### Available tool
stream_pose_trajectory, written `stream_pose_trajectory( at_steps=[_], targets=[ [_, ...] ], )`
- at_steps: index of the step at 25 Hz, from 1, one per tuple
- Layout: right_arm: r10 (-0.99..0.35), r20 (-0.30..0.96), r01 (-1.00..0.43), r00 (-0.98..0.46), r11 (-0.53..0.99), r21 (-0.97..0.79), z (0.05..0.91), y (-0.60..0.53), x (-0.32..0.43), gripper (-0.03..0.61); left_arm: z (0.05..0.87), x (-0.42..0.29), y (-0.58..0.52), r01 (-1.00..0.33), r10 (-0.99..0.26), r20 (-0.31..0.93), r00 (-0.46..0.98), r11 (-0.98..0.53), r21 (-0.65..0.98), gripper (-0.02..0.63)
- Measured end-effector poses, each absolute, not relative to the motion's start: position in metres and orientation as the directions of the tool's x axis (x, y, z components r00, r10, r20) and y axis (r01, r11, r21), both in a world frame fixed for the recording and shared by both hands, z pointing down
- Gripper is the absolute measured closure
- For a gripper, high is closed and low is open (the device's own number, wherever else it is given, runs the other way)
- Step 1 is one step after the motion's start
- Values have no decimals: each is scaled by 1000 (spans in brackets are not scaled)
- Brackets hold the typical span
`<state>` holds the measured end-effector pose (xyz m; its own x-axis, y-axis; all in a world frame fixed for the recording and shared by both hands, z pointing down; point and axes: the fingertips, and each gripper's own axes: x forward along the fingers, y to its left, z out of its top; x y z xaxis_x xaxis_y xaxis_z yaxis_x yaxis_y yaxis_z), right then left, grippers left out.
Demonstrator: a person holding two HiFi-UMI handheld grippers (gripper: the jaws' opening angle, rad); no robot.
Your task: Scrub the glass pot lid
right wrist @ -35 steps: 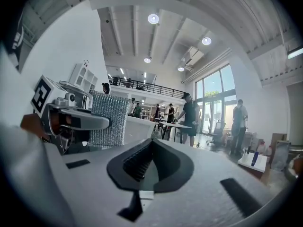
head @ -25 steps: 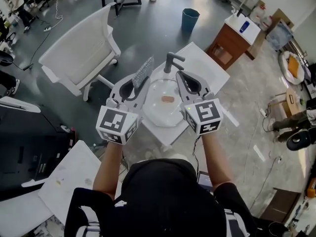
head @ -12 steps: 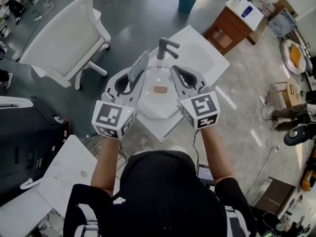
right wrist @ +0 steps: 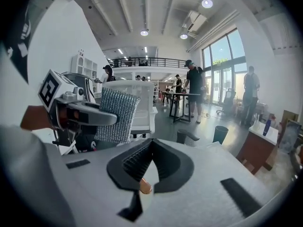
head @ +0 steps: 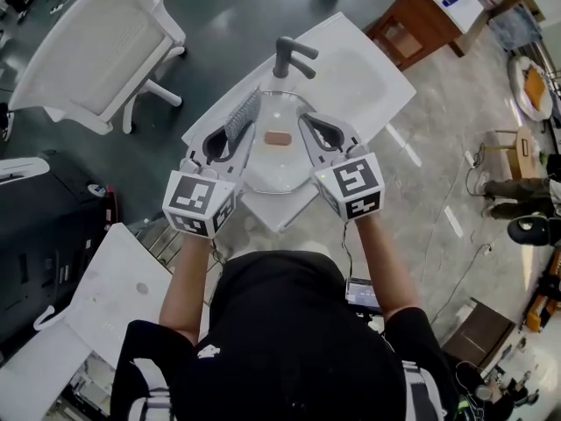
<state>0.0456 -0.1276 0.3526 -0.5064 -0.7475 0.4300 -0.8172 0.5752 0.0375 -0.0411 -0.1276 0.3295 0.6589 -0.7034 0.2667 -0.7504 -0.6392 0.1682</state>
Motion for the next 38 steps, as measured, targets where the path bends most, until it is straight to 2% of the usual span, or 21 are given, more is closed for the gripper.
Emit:
stream_pose_trajectory(
  at_steps=[20,26,38],
  targets=[
    [-516,675,-728,-527,685,-45,501,-98,63,576,451,-23,-109,-757,-605,481,635,-613,227,546],
    [-426,753,-689,-502,723,-50,540,-81,66,509,474,-23,-99,-759,-582,515,629,-603,247,546],
    [-289,832,-594,-473,802,-59,583,-73,55,285,496,-38,-99,-787,-593,539,598,-561,257,546]
  ],
)
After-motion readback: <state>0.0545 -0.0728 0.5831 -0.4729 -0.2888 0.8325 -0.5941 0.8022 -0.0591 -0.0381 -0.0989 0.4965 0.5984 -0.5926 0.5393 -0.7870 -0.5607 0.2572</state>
